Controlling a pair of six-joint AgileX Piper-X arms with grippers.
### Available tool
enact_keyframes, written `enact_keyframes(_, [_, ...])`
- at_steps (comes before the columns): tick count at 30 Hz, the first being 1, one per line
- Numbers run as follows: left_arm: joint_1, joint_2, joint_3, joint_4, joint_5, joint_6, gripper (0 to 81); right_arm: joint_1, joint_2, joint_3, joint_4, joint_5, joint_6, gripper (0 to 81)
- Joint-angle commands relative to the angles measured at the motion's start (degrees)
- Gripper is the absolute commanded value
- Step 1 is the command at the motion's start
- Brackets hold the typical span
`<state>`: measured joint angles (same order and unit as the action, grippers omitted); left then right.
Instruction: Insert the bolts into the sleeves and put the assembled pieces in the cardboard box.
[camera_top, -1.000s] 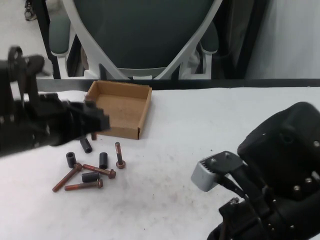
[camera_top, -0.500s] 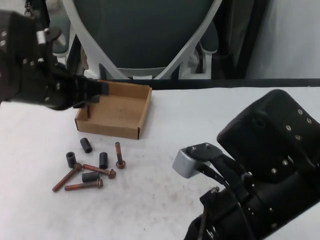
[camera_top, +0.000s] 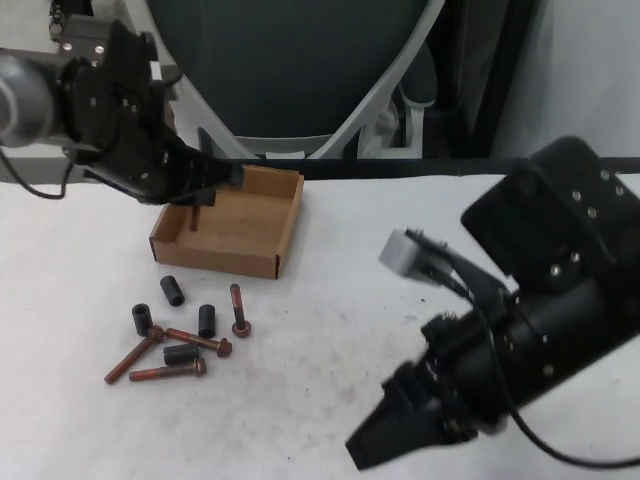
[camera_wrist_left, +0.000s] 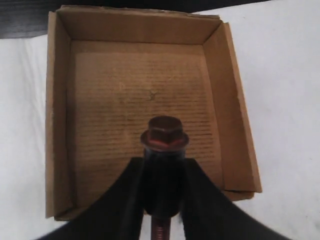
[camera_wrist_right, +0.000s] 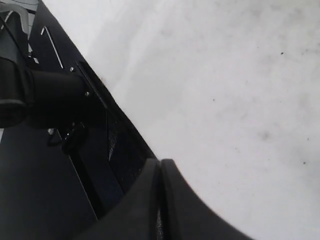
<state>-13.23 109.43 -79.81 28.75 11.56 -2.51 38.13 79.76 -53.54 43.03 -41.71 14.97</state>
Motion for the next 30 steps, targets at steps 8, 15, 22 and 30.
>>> enact_keyframes(8, [0.1, 7.9, -5.8, 0.4, -1.7, 0.4, 0.8, -1.1, 5.2, -7.9, 1.8, -1.6, -3.5, 0.6])
enact_keyframes(15, [0.4, 10.2, -5.8, -1.2, -1.7, 0.4, 0.8, -1.1, 11.8, -12.5, 3.9, -0.7, -3.6, 0.6])
enact_keyframes(22, [2.0, 10.4, -5.8, -3.4, -0.8, 0.4, 0.5, -1.1, 16.1, -16.1, 3.9, -0.7, -4.1, 0.6])
enact_keyframes(30, [3.3, 10.4, -5.8, -2.8, 3.6, 0.3, 26.5, -1.1, 19.8, -19.9, 3.9, -0.7, -4.3, 0.6])
